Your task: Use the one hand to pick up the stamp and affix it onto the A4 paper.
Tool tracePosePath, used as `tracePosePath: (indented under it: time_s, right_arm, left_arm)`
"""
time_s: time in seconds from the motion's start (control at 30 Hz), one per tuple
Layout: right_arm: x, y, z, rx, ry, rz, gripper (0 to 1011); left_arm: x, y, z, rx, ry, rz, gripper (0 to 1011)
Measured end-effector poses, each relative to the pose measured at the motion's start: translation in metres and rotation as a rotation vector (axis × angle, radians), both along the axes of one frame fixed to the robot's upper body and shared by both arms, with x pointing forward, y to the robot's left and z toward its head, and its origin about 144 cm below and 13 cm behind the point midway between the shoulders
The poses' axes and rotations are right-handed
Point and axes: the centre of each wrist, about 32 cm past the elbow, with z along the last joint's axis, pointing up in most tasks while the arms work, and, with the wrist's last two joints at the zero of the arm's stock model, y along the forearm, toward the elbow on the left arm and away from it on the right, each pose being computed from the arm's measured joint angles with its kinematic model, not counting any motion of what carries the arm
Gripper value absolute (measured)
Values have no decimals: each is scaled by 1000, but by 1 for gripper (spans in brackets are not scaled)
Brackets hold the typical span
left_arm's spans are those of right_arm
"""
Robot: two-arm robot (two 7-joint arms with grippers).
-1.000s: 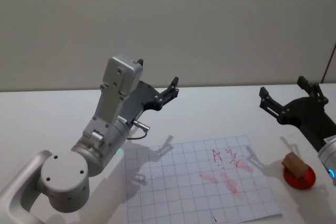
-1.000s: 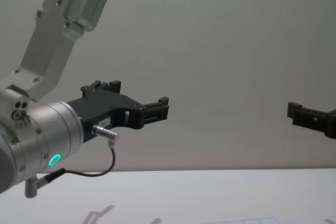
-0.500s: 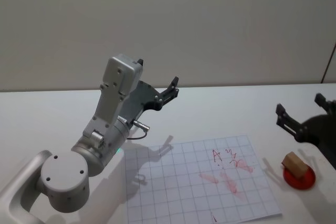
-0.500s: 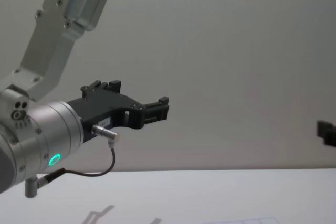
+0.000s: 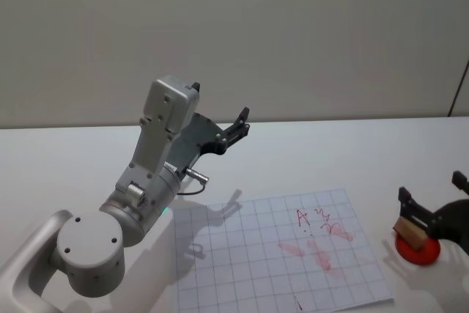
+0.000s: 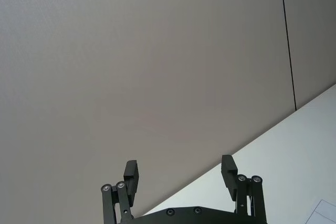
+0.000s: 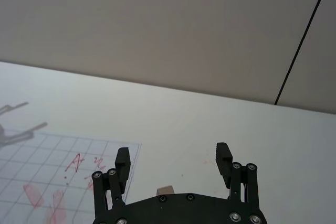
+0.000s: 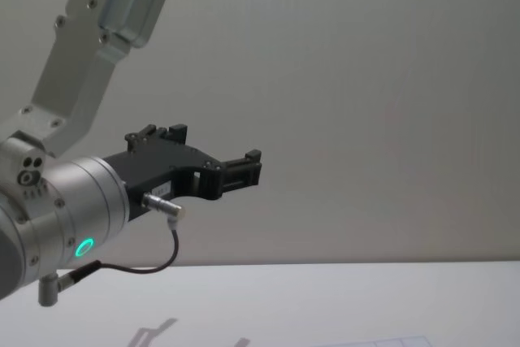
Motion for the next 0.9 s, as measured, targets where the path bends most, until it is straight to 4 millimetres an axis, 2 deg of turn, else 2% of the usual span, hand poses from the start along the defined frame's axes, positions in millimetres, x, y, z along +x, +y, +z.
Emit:
tracePosePath:
  time_s: [0.43, 0.9]
  right_arm:
    - [-5, -7, -9, -53, 121, 2, 1001]
    - [13, -6, -18, -100, 189, 45, 1001]
  left_arm:
    - [0, 0, 0, 0, 0, 0, 1001]
    - [0, 0, 0, 0, 0, 0, 1001]
